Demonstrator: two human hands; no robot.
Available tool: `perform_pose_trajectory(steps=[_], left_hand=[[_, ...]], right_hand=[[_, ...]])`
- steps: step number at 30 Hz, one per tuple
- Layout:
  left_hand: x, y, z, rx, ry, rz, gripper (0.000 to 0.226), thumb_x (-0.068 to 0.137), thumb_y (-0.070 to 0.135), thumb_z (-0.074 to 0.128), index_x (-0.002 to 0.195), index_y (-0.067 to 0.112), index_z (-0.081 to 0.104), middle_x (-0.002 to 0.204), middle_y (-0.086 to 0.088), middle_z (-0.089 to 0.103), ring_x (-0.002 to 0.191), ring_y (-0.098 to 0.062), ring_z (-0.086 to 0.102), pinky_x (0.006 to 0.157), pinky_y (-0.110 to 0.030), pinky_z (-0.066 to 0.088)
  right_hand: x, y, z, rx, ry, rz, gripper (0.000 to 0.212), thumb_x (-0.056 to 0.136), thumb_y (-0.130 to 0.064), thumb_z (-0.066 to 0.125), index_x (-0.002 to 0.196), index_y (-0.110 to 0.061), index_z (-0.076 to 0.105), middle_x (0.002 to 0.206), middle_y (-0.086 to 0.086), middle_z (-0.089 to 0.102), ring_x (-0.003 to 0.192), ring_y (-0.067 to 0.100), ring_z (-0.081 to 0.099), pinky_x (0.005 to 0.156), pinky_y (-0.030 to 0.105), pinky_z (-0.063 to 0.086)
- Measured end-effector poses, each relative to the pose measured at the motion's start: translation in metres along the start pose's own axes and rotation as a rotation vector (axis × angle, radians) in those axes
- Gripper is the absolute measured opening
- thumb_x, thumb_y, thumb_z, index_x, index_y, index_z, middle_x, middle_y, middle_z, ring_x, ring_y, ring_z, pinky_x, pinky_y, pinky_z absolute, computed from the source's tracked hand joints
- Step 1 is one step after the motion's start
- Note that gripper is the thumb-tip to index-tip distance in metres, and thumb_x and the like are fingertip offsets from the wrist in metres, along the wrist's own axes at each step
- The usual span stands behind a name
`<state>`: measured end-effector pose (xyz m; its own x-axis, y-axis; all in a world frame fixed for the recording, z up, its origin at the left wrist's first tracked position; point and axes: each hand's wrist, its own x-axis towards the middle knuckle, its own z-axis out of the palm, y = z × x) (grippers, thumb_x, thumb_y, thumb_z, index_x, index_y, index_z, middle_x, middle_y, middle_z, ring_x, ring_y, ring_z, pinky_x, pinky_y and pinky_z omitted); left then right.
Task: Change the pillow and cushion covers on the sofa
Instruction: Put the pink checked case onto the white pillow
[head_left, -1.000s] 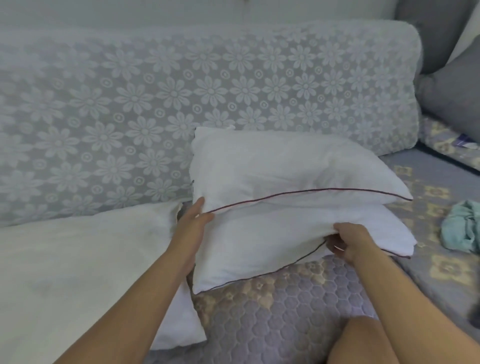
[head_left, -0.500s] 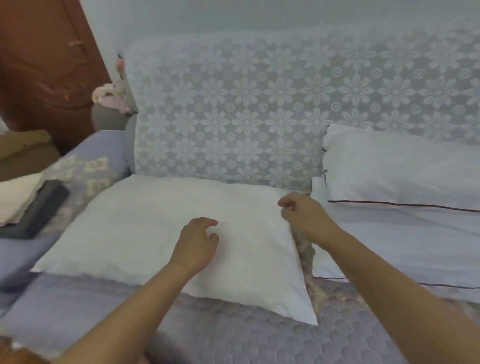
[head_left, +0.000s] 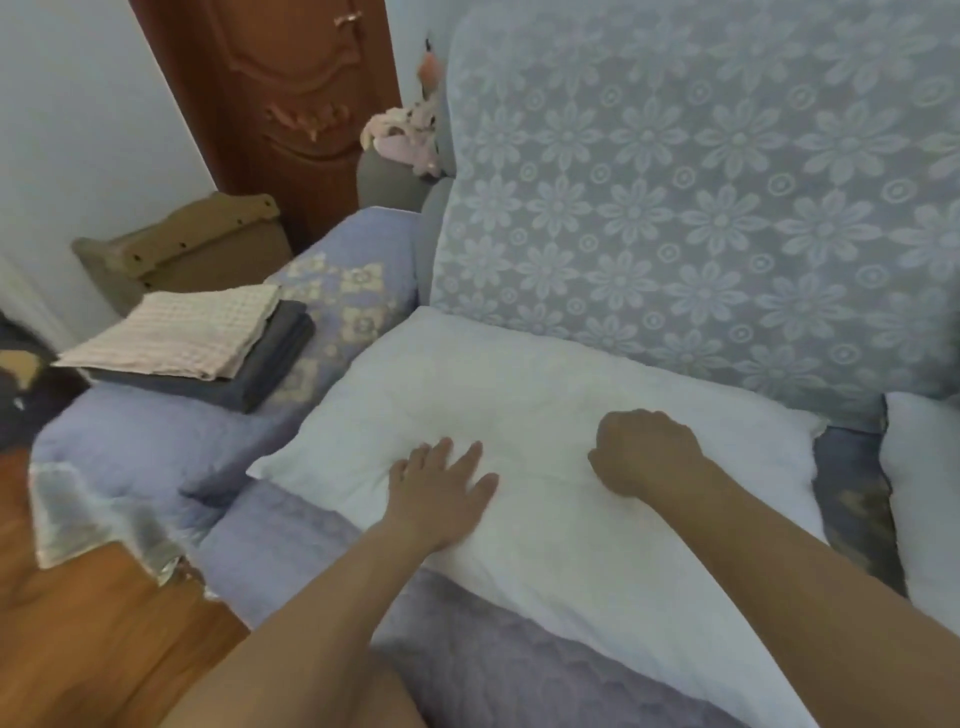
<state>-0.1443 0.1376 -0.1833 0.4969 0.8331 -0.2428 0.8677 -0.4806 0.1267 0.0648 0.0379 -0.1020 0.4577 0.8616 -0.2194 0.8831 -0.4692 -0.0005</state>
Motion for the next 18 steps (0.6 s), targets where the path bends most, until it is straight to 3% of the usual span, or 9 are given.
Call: perform_pose_trajectory(steps=[2, 3, 4, 6, 7, 9, 12, 15, 18], left_hand=[[0.002, -0.012, -0.007, 0.039, 0.103, 0.086, 0.062, 0.099, 0.069, 0.021, 0.154, 0.043, 0.032, 0.159, 0.001, 0.036, 0.143, -0.029, 0.032, 0.116, -0.048, 0.023], [0.004, -0.021, -0.013, 0.012, 0.157, 0.131, 0.057, 0.099, 0.067, 0.025, 0.144, 0.039, 0.048, 0.146, 0.001, 0.052, 0.132, -0.027, 0.044, 0.109, -0.045, 0.034], [0.008, -0.032, -0.02, -0.053, 0.216, 0.157, 0.05, 0.101, 0.061, 0.03, 0.127, 0.034, 0.062, 0.127, 0.002, 0.063, 0.119, -0.026, 0.054, 0.1, -0.042, 0.043], [0.027, -0.062, -0.036, -0.147, 0.387, 0.157, 0.035, 0.102, 0.044, 0.04, 0.097, 0.022, 0.067, 0.095, 0.0, 0.067, 0.096, -0.026, 0.061, 0.081, -0.041, 0.05], [0.038, -0.081, -0.046, -0.134, 0.505, 0.137, 0.029, 0.1, 0.036, 0.044, 0.098, 0.018, 0.066, 0.095, -0.003, 0.065, 0.094, -0.028, 0.059, 0.079, -0.043, 0.05], [0.059, -0.123, -0.061, -0.074, 0.644, 0.046, 0.032, 0.095, 0.026, 0.053, 0.122, 0.011, 0.061, 0.117, -0.013, 0.06, 0.107, -0.036, 0.055, 0.086, -0.046, 0.049], [0.078, -0.187, -0.068, 0.055, 0.6, -0.185, 0.061, 0.095, 0.027, 0.055, 0.149, 0.006, 0.036, 0.154, -0.027, 0.032, 0.14, -0.047, 0.032, 0.111, -0.056, 0.032], [0.081, -0.228, -0.066, 0.093, 0.588, -0.368, 0.064, 0.099, 0.038, 0.051, 0.152, 0.01, 0.03, 0.165, -0.027, 0.004, 0.152, -0.048, 0.003, 0.122, -0.058, 0.006], [0.077, -0.234, -0.075, 0.018, 0.59, -0.538, 0.055, 0.1, 0.036, 0.048, 0.146, 0.009, 0.036, 0.166, -0.024, 0.005, 0.153, -0.044, -0.001, 0.122, -0.061, 0.0]], right_hand=[[0.017, -0.029, -0.012, 0.13, 0.282, -0.14, 0.044, 0.103, -0.038, 0.04, 0.142, -0.018, 0.048, 0.141, 0.009, 0.048, 0.128, 0.031, 0.043, 0.102, 0.04, 0.041], [0.027, -0.043, -0.012, 0.184, 0.336, -0.218, 0.051, 0.104, -0.042, 0.038, 0.15, -0.021, 0.039, 0.152, 0.01, 0.038, 0.137, 0.032, 0.035, 0.109, 0.043, 0.035], [0.038, -0.054, -0.006, 0.205, 0.302, -0.272, 0.057, 0.104, -0.047, 0.036, 0.156, -0.024, 0.028, 0.161, 0.009, 0.025, 0.145, 0.033, 0.023, 0.117, 0.044, 0.025], [0.059, -0.068, 0.019, 0.155, 0.142, -0.294, 0.066, 0.103, -0.056, 0.027, 0.16, -0.03, 0.006, 0.168, 0.004, -0.001, 0.153, 0.03, 0.0, 0.124, 0.046, 0.006], [0.065, -0.071, 0.035, 0.105, 0.082, -0.287, 0.069, 0.102, -0.06, 0.022, 0.16, -0.03, -0.003, 0.167, 0.003, -0.011, 0.153, 0.029, -0.007, 0.124, 0.046, 0.0], [0.071, -0.075, 0.066, 0.031, 0.041, -0.264, 0.072, 0.1, -0.064, 0.014, 0.158, -0.03, -0.014, 0.166, 0.003, -0.021, 0.153, 0.028, -0.014, 0.124, 0.047, -0.006], [0.071, -0.08, 0.087, -0.004, 0.034, -0.241, 0.074, 0.099, -0.065, 0.009, 0.157, -0.028, -0.018, 0.165, 0.005, -0.023, 0.152, 0.03, -0.015, 0.123, 0.048, -0.007], [0.073, -0.08, 0.086, -0.012, 0.06, -0.242, 0.074, 0.099, -0.065, 0.008, 0.157, -0.029, -0.018, 0.165, 0.005, -0.023, 0.153, 0.03, -0.014, 0.123, 0.048, -0.006], [0.073, -0.077, 0.085, -0.007, 0.048, -0.243, 0.074, 0.098, -0.066, 0.008, 0.156, -0.029, -0.019, 0.164, 0.004, -0.024, 0.153, 0.029, -0.015, 0.123, 0.047, -0.007]])
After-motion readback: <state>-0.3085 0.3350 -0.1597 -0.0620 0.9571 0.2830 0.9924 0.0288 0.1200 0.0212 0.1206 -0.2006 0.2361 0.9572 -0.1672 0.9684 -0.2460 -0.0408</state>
